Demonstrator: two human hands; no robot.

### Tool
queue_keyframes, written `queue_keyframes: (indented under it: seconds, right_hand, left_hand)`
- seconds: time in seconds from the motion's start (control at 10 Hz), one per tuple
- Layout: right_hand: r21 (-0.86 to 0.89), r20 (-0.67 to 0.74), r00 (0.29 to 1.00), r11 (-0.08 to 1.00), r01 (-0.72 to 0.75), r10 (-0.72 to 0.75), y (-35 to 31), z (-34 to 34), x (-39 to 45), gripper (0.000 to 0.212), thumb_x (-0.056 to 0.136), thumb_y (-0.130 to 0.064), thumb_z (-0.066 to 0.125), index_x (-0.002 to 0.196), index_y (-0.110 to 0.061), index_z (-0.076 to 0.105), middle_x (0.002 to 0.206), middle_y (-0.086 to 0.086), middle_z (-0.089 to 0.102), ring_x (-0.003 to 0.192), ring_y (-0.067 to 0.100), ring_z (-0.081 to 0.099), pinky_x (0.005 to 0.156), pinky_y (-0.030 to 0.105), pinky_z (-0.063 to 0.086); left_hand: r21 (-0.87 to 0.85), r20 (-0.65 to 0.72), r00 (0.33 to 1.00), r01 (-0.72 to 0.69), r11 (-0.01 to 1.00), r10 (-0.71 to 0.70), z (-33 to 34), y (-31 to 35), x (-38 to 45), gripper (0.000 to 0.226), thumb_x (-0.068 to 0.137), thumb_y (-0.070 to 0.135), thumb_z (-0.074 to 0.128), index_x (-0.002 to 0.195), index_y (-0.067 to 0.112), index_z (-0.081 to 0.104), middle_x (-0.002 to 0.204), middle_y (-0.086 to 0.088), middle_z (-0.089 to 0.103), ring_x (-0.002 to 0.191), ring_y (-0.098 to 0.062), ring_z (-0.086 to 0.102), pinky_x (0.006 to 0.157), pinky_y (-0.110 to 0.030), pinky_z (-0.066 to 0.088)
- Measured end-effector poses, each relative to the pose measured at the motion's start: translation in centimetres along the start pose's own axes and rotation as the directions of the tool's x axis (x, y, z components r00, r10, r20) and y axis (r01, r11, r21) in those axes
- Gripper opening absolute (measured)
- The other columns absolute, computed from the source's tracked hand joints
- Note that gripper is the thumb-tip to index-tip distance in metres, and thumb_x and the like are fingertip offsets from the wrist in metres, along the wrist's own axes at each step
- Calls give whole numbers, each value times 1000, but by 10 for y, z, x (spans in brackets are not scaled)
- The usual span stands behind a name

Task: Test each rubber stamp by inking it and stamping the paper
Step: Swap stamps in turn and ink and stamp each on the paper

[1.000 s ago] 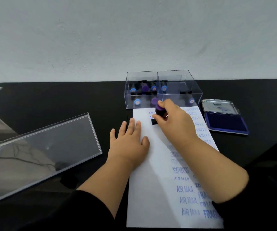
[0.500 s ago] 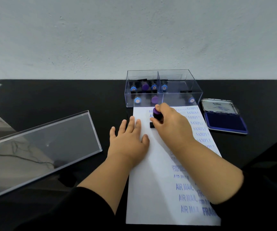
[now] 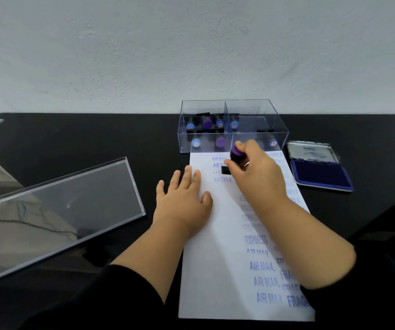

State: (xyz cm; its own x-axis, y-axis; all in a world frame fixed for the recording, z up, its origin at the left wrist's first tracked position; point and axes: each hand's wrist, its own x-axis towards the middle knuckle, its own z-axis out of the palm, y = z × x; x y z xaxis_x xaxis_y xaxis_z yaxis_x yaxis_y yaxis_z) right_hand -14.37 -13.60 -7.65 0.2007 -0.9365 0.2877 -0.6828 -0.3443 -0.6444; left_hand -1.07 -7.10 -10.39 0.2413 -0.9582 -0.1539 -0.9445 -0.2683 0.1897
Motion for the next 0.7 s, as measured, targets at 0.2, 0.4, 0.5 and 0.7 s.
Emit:
queue_keyframes:
  seconds: [0.2,0.4,0.5,0.7]
  right_hand:
    - [100,-88,993,992,-74,83,9,-18,4,31,87,-29,64,115,-20,54,107,-2,64,87,14,56,74,25,42]
    - [123,-119,988,989,-84,99,15,-24,8,30,86,-28,65,113,-20,54,108,-7,61,84,11,52,72,23,38]
    - [130,-122,987,988,-85,101,16,-24,8,29,86,-28,65,112,-20,54,110,-7,62,85,11,53,73,24,39]
    - [127,-113,988,988,-89,103,16,-26,7,31,87,-28,64,115,-20,53,113,-8,60,86,9,51,73,23,40]
  left_hand:
    - [-4,-3,1000,2,1000,-2,1,0,1,58,100,43,15,152,27,-4,159,8,-14,146,-14,-13,115,-43,-10]
    - [-2,-11,1000,7,1000,-7,1,0,0,57,100,43,16,152,27,-3,159,8,-13,146,-14,-12,116,-43,-9]
    - [-4,-11,1000,10,1000,-10,1,0,0,57,100,42,16,152,27,-3,159,9,-13,146,-14,-12,116,-43,-9]
    - [-4,-10,1000,8,1000,-8,1,0,0,57,100,43,16,152,27,-3,159,8,-13,146,-14,-12,116,-43,-9]
